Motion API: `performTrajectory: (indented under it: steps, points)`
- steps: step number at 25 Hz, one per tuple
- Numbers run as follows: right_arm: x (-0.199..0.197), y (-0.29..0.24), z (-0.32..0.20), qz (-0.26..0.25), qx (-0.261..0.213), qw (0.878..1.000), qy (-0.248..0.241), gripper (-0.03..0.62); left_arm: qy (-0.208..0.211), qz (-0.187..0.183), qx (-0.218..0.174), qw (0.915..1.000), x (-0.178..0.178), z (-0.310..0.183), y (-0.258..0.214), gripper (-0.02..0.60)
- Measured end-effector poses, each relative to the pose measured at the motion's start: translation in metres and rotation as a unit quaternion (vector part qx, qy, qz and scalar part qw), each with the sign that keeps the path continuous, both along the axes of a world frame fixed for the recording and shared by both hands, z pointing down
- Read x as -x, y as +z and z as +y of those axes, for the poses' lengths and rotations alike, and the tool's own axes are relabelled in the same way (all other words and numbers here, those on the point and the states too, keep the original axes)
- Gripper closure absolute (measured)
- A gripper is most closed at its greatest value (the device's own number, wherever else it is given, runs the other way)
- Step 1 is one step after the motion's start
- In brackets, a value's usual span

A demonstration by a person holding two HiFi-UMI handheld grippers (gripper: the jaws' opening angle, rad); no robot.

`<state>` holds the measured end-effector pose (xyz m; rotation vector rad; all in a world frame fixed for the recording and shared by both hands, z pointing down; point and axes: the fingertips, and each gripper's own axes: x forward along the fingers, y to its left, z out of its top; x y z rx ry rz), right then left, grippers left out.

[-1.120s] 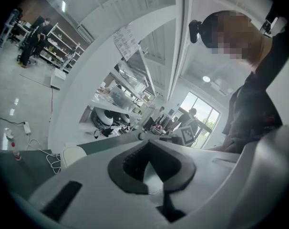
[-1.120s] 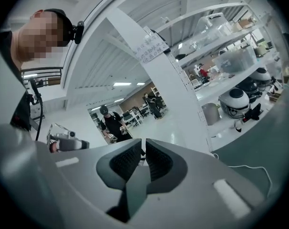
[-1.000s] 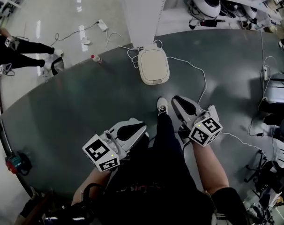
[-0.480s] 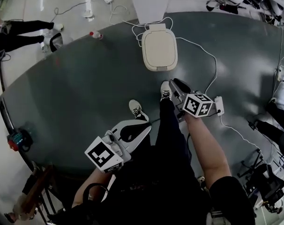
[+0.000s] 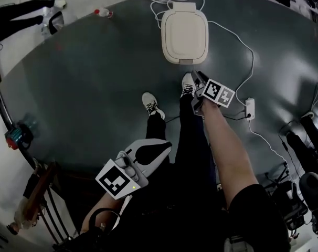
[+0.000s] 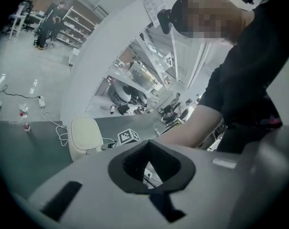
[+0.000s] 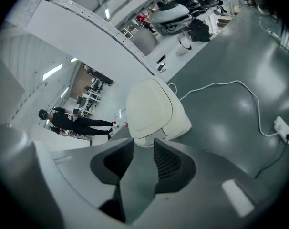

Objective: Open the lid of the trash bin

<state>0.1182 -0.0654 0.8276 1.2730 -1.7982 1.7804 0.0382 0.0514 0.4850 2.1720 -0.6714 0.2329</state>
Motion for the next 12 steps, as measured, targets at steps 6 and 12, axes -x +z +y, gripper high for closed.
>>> performTrajectory:
  steps: [6,12]
  points:
    - [0.001,0.05,0.0,-0.001,0.042,0.999,0.012,0.448,-0.011,-0.009,0.029,0.9995,-0.002,0.007,0.03,0.578]
    - [0.009,0.078,-0.004,-0.01,0.063,0.997,0.044,0.444,-0.001,-0.022,0.053,0.9984,-0.001,0.014,0.053,0.578]
